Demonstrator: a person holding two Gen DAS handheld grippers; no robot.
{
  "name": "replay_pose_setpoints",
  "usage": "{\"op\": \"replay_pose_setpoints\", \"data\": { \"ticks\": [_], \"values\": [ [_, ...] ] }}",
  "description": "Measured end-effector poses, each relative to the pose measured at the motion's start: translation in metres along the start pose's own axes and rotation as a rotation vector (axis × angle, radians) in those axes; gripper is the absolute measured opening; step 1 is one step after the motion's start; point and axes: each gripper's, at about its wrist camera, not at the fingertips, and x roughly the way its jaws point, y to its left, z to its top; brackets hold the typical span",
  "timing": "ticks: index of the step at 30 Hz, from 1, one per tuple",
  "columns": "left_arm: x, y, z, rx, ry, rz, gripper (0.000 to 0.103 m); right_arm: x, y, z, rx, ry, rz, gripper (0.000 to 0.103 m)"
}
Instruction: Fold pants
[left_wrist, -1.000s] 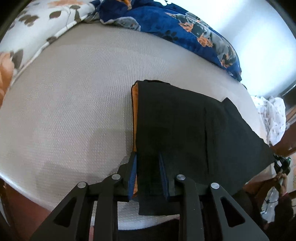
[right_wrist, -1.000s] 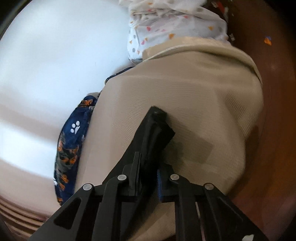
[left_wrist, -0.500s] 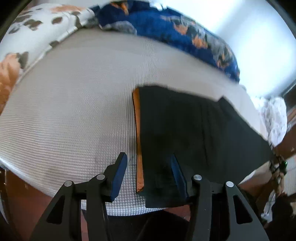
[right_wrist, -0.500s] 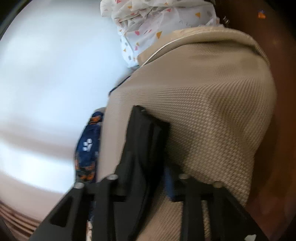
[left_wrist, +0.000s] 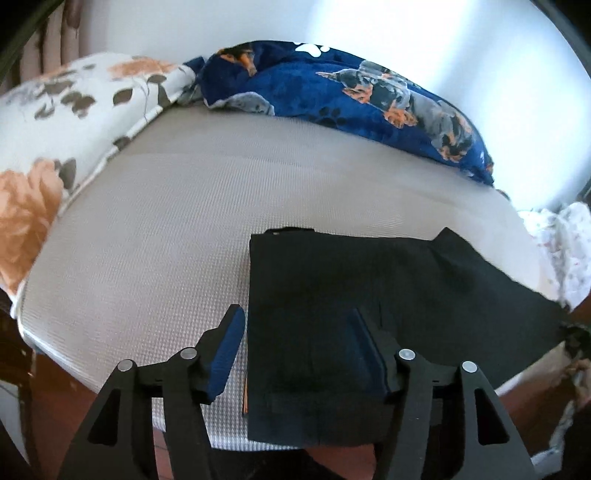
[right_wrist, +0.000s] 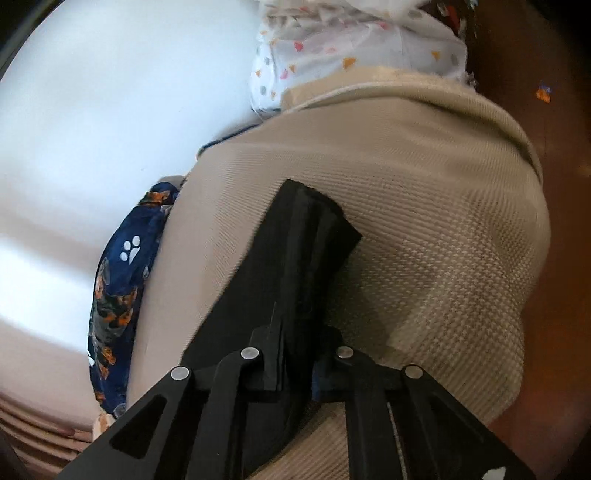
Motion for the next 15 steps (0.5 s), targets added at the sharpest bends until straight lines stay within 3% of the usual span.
{"op": "replay_pose_setpoints", "data": {
  "ticks": [3,10,15],
  "values": [
    [0.002,-0.009,-0.002,0.041,-0.018,0.074,0.078,-0.012,0.043,-0.008,-0.127,-0.02,-0.001,0.011],
    [0.005,-0.031,-0.01,0.153,-0.012,0.07,0.079,-0.012,0.15,-0.065,-0.379,0.031,0.11,0.011],
    [0.007,-0.043,-0.017,0.203,-0.001,0.068,0.081,0.013,0.185,-0.122,-0.469,0.137,0.154,0.011]
  ]
}}
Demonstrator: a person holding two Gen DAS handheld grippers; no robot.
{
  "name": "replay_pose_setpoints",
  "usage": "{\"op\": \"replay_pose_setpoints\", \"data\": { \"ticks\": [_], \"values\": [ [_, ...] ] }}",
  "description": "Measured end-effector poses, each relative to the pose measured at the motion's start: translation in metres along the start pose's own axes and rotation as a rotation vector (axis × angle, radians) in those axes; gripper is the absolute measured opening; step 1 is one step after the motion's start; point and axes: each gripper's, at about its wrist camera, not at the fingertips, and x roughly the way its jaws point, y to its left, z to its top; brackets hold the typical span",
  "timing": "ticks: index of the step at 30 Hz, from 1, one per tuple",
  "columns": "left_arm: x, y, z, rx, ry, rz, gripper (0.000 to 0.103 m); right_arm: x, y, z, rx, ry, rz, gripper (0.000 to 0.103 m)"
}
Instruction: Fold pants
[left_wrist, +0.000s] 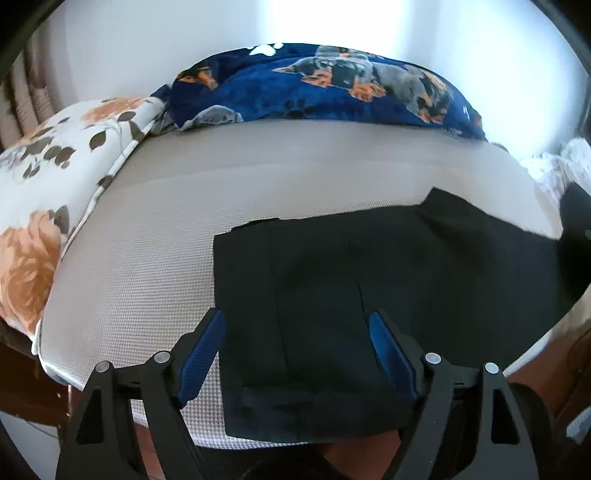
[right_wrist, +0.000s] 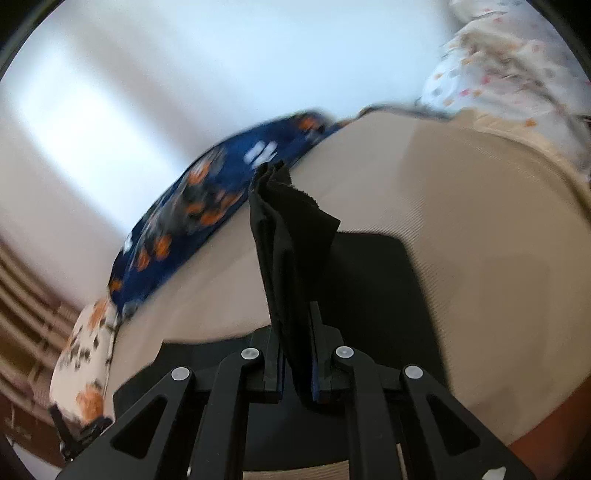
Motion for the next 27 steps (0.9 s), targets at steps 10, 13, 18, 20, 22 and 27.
{"op": "replay_pose_setpoints", "data": {
  "ticks": [10,13,18,20,22,27],
  "values": [
    [0.003,-0.008,-0.002,0.03,0.017,-0.004,0.083,0.05,0.028,-0.056,-0.091,0.163,-0.038,0.011],
    [0.004,-0.009,-0.003,0.032,0.022,-0.002,0.083,0.053,0.032,-0.058,-0.123,0.17,-0.061,0.011],
    [0.006,-0.012,-0.003,0.047,0.024,0.015,0.083,0.054,0.043,-0.066,-0.191,0.173,-0.097,0.011],
    [0.006,-0.014,-0.004,0.056,0.021,0.028,0.083,0.056,0.05,-0.069,-0.227,0.175,-0.11,0.011],
    [0.006,-0.015,-0.005,0.069,0.018,0.046,0.083,0.057,0.057,-0.073,-0.265,0.178,-0.118,0.011],
    [0.008,-0.02,-0.007,0.11,0.018,0.08,0.084,0.061,0.071,-0.082,-0.348,0.188,-0.144,0.011]
  ]
}}
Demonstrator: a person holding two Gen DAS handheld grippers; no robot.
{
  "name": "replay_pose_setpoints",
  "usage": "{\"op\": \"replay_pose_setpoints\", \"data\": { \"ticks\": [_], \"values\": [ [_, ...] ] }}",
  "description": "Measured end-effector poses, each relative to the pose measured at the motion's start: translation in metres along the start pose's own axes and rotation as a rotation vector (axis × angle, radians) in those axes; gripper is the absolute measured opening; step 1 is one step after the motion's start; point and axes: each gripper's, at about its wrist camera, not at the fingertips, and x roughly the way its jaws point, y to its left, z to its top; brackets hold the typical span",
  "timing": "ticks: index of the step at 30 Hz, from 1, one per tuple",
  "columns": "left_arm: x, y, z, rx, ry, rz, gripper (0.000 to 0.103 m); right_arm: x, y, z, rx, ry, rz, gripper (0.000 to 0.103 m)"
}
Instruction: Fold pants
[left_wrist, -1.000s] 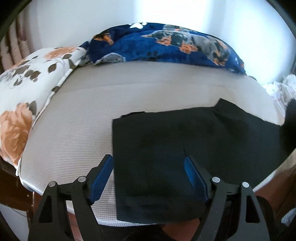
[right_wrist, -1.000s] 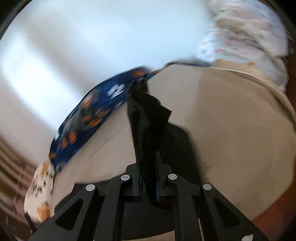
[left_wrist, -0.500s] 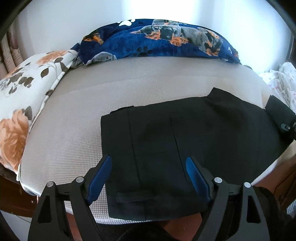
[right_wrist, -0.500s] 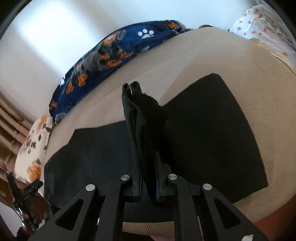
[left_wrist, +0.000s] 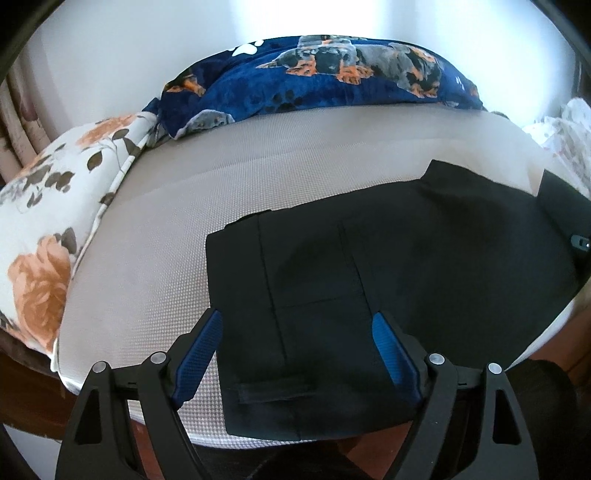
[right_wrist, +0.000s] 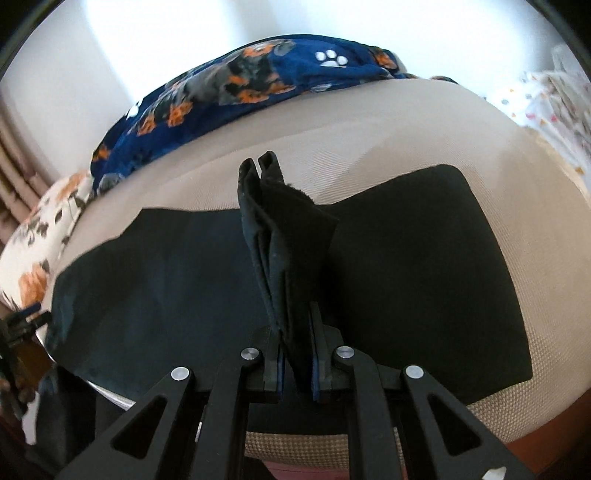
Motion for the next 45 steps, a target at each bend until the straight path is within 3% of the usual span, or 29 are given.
{"op": "replay_pose_setpoints", "data": {
  "ticks": [14,45],
  "values": [
    [0.002,-0.011,-0.002,0.077,-0.012,0.051,0.087,0.004,0.02,-0.009,-0.095,0.01,-0.036,0.012],
    [0.012,-0.017,-0.006,0.091,0.023,0.065,0.087,0.006,0.034,-0.016,-0.171,0.016,-0.049,0.015]
  ]
}}
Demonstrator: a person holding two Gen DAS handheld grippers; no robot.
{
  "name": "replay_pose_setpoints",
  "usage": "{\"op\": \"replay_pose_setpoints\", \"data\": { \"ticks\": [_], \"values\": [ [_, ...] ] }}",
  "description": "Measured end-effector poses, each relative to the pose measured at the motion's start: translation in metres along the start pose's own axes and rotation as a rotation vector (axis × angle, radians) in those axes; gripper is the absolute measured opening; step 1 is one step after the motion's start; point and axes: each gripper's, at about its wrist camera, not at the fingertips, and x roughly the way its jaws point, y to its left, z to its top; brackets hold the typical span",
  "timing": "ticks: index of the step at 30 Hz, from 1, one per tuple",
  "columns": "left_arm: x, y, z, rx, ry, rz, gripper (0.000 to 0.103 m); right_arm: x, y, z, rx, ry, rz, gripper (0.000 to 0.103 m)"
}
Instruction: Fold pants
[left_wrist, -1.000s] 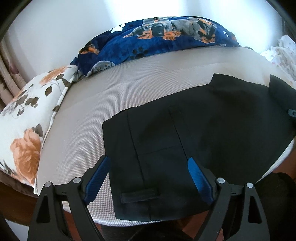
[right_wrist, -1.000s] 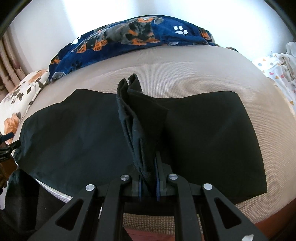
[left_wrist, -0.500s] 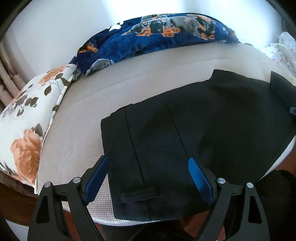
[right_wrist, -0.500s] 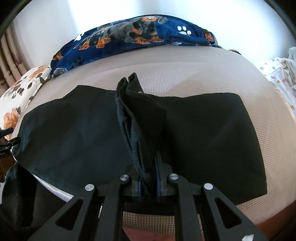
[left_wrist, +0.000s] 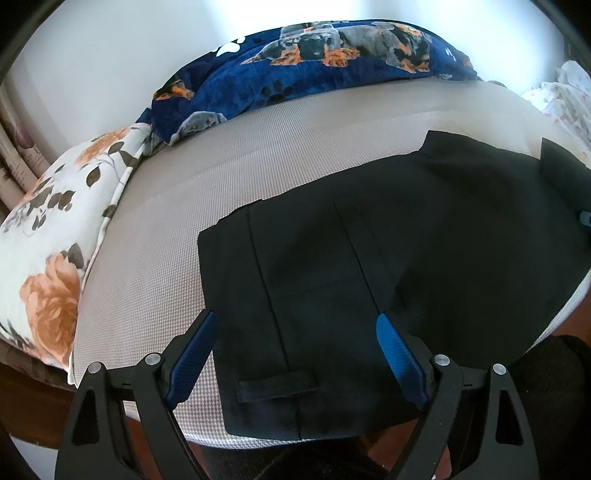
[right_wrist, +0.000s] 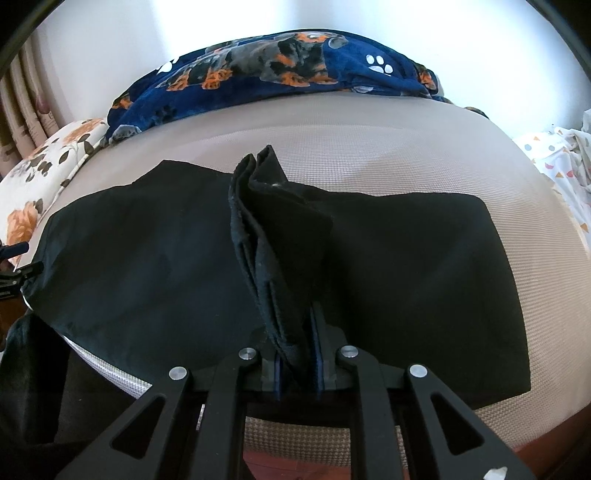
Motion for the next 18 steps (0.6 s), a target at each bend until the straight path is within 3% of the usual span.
{"op": "replay_pose_setpoints", "data": {
  "ticks": [10,18],
  "values": [
    [0.001,-0.003,-0.001,0.002,0.006,0.003,0.087,-0.001,0.002,0.0,0.017,0.005,0.022,0.022],
    [0.003,-0.004,-0.001,0.007,0.01,0.006,0.087,-0.001,0.017,-0.003,-0.058,0.005,-0.006,0.023]
  ]
}}
